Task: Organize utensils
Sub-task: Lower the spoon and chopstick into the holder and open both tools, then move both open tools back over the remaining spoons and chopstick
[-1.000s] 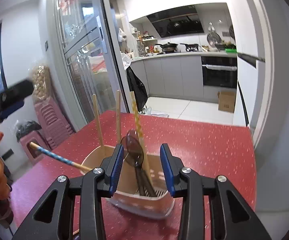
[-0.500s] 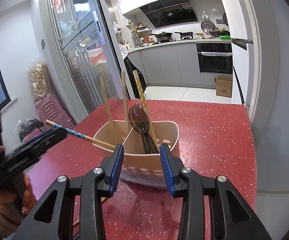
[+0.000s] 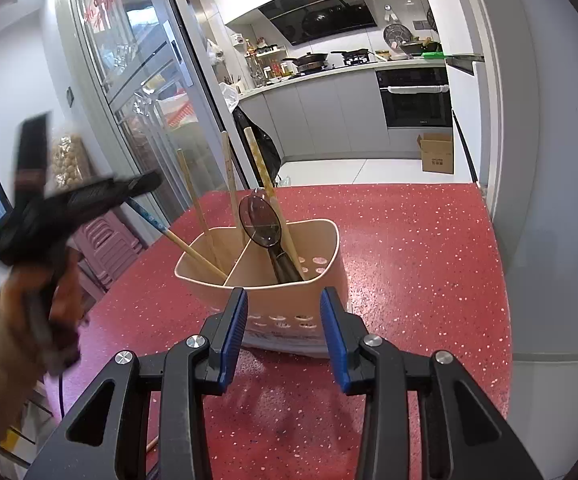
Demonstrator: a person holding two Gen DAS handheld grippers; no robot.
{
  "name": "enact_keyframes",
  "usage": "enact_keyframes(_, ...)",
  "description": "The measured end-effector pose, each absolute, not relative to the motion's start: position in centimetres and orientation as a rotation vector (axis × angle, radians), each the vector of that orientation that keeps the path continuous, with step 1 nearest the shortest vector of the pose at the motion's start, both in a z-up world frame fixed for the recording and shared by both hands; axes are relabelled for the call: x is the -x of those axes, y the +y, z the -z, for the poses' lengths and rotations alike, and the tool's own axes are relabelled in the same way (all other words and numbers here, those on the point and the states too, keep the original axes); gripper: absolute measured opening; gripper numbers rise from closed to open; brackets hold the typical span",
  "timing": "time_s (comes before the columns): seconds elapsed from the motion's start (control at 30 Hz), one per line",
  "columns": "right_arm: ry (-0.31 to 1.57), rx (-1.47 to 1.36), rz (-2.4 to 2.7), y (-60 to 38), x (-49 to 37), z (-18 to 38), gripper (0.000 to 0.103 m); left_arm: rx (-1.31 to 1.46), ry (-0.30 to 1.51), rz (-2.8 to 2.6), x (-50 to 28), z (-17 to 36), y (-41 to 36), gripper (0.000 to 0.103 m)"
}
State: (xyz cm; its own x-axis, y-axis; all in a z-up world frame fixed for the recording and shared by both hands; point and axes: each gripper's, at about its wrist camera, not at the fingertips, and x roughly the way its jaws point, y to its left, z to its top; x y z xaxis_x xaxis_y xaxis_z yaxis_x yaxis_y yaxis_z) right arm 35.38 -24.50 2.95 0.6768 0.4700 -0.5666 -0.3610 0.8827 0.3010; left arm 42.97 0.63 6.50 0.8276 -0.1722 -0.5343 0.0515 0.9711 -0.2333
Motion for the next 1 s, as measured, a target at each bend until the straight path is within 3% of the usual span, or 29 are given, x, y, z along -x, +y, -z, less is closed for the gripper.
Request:
enact_keyframes(0.1,0.678,-0.154,-0.472,-24.3,-34.8,-3.3,0.041,0.212,0.629,0.074,-45.0,-6.7,1.6,0.041)
enact_keyframes(0.13,0.676,-0.150,-0.473,-24.2,-34.6,-3.3,0.041,0.199,0.634,0.037,-45.2,-6.8,1.9,0.068)
enact_keyframes(0.17,0.675,-0.146,-0.475,-24.2,-34.4,-3.4,0.041,0.191,0.623,0.012,-45.1,-6.9,2.1,0.103)
enact_keyframes(0.53,0.704,-0.130,-0.507,-22.2,-34.0,-3.1,0.041,0.156,0.448,-0.067,-37.8,-10.1,4.3,0.103)
enact_keyframes(1.0,0.790,-0.068,-0.623,-16.8,-32.4,-1.9,0.045,0.242,0.629,-0.079,-28.7,-1.9,6.8,0.103)
